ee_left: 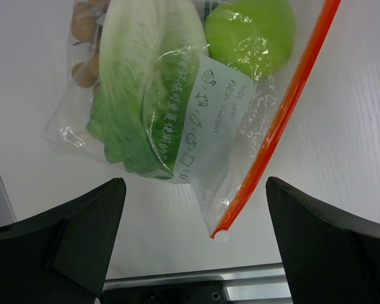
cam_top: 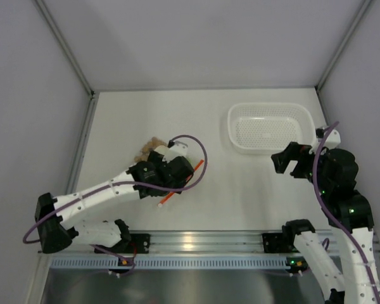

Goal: Open the zip-top bag and remove the fake food

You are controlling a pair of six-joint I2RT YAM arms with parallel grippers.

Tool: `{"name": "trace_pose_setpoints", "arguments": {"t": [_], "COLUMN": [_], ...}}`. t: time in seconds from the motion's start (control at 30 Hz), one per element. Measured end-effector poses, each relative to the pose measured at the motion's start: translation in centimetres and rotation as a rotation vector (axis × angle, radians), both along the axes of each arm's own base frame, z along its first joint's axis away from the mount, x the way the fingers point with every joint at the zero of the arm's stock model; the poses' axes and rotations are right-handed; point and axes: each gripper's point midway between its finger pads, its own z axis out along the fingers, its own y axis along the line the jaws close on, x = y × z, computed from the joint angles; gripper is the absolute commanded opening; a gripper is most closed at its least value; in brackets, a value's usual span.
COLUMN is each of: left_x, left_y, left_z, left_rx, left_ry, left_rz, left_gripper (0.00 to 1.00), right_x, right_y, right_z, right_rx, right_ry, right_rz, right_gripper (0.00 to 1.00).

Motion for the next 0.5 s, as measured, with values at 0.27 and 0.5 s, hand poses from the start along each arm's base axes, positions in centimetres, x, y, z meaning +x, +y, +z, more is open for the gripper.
{"name": "trace_pose_setpoints", "arguments": {"t": [0.27, 0.5], "left_x": [-0.4, -1.2], "left_y": [-2.6, -3.8], "left_z": [-4.4, -8.3], "left_rx": [0.205, 0.353], "left_ry": [-0.01, -0.018], "left_rz": [-0.021, -0.035], "left_gripper": [0.94, 0.77], "right_x": [-0.2, -0.2], "right_y": [-0.1, -0.2], "right_z": [0.2, 0.2], "right_rx": [-0.005, -0.009], "right_ry": [-0.014, -0.015], "right_rz": [-0.003, -0.003], "right_gripper": [0.99, 0.99]}}
